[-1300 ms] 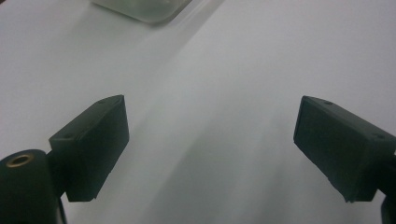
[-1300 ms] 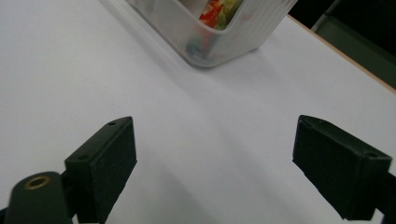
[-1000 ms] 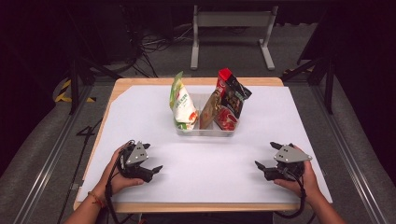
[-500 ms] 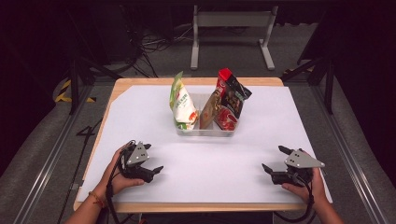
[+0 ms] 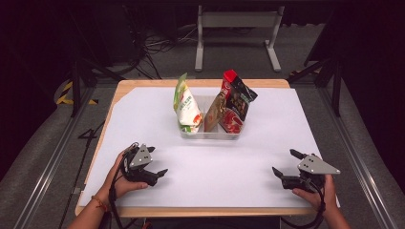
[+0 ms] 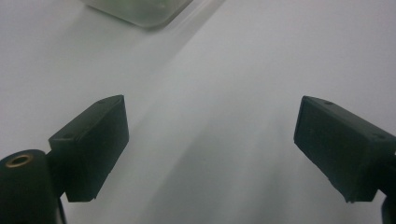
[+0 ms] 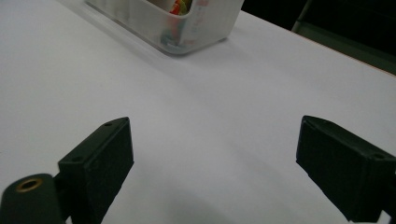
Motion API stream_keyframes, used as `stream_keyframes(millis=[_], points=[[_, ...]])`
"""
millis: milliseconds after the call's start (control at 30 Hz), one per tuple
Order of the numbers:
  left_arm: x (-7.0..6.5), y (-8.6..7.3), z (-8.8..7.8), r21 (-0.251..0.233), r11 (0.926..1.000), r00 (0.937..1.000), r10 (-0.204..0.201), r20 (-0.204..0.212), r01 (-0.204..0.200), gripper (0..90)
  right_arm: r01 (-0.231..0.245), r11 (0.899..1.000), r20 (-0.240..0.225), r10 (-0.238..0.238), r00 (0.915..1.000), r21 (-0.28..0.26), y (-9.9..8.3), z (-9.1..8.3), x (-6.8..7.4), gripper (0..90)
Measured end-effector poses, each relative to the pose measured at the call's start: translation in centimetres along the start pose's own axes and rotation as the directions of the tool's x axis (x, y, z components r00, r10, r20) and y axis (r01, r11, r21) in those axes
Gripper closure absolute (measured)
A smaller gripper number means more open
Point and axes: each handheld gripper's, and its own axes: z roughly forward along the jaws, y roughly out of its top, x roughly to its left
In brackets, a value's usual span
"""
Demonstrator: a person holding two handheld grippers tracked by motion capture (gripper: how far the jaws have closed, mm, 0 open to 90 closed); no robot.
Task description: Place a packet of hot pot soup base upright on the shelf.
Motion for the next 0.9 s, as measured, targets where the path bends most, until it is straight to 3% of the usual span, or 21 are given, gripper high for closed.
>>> stream_keyframes(millis=[233,367,633,900], points=[[-0.1,0.0,-0.2,-0.001,1.0000,0.9999,-0.007,-0.014,0.007,10.9,-0.010,1.000,-0.007,0.010,0.9999,-0.006,-0.3,-0.2,0.0,11.5],[-0.2,0.1,0.0,-0.002,1.0000,1.0000,-0.009,-0.004,0.009,10.9,0.022,1.000,-0.007,-0.022,0.9997,0.004,-0.4,0.0,0.5,11.4],[0.0,-0.2,-0.3,-0.008,0.9999,0.9999,-0.013,-0.003,0.013,11.0,0.039,0.999,0.005,-0.039,0.9992,0.008,-0.3,0.4,1.0,11.4],[-0.1,0.0,0.0,-0.002,1.0000,1.0000,-0.006,-0.002,0.006,11.0,0.022,1.000,0.006,-0.022,0.9997,-0.005,-0.3,0.1,0.9,11.4]])
